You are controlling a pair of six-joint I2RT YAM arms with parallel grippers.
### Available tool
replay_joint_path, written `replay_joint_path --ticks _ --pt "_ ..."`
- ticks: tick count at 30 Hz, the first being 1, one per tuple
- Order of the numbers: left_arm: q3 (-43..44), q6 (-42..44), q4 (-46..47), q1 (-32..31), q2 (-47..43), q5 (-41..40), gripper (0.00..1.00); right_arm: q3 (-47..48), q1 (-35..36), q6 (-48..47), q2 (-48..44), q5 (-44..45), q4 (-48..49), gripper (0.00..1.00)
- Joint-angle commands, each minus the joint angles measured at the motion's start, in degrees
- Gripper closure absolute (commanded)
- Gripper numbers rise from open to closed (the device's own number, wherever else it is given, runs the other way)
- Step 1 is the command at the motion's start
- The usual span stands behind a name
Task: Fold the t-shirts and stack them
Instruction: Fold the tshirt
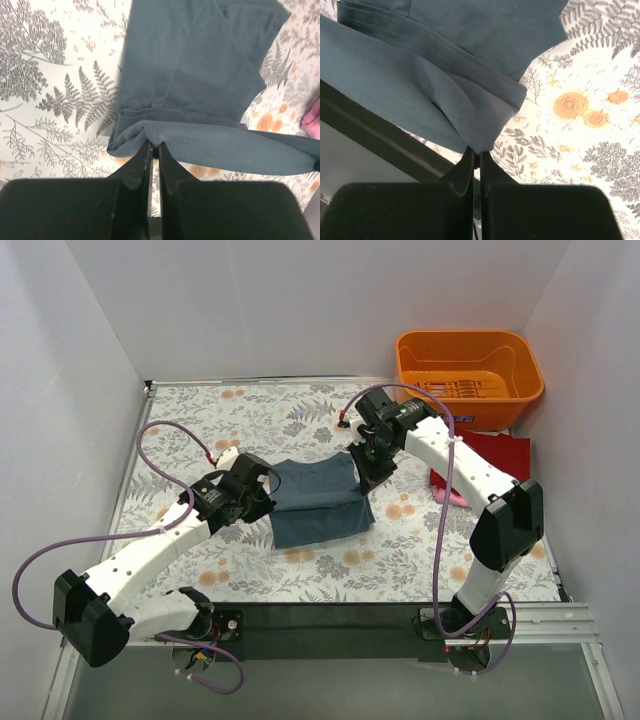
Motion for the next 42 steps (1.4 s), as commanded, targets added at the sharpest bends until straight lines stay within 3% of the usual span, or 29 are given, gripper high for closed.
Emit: replay_joint_path --ticks 1,21,30,42 --pt "2.50 1.88 3.35 2.00 0.57 -4.85 1.00 4.48 -1.25 -1.86 1.65 -1.09 0.55 0.99" --pt "0.74 10.14 17.85 11.40 9.89 1.39 1.00 13.36 -6.96 -2.65 12.28 -4.35 2.74 0.99" --pt "1.01 11.37 21.72 13.08 15.86 0.25 1.00 16.26 -8.37 -2.56 18.09 -4.97 4.67 0.99" --pt "-1.37 10.76 25.42 14.13 17.01 -2.21 1.00 17.41 -8.99 -1.95 21.17 -5.14 8.28 0.99"
